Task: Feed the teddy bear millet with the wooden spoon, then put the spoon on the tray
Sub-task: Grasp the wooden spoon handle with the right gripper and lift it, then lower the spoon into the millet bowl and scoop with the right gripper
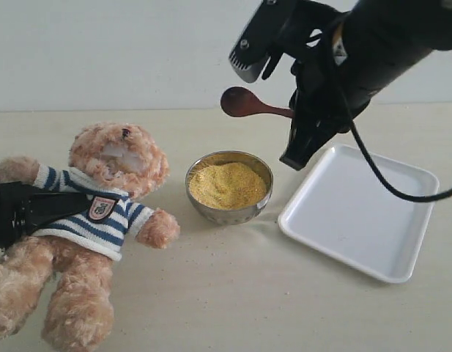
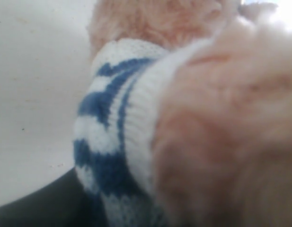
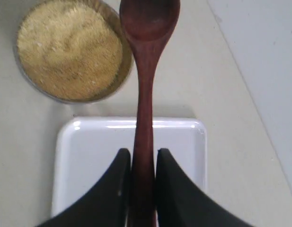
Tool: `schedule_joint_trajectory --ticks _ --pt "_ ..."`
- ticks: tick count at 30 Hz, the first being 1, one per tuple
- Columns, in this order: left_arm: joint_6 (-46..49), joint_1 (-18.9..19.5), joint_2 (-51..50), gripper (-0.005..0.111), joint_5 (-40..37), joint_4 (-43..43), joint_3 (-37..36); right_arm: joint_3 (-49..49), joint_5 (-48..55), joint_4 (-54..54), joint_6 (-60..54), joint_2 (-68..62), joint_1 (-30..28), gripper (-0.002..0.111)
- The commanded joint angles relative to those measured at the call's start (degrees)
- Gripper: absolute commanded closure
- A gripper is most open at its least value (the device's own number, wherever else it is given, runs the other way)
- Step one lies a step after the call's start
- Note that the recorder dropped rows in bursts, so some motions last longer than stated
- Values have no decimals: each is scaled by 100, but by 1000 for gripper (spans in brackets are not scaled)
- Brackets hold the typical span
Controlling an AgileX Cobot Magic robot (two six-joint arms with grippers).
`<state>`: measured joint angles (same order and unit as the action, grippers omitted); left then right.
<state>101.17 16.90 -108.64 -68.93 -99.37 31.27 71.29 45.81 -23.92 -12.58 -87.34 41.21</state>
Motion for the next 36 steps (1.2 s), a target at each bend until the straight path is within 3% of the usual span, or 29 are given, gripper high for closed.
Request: schedule_joint_trajectory --ticks 1,9,12,19,36 --pt "17 -26 3 102 -104 -58 37 490 530 -432 -563 -746 -8 108" --pt "17 -26 3 102 -104 -58 37 546 615 -1063 -467 -1589 5 108" --pt "17 -26 3 102 -104 -58 37 546 383 -1194 43 -1624 86 108" --pt "28 -26 3 102 -104 -58 37 546 13 -1294 -44 -1816 463 108" --pt "42 -26 3 102 -104 -58 37 546 170 -1601 255 -2125 476 108"
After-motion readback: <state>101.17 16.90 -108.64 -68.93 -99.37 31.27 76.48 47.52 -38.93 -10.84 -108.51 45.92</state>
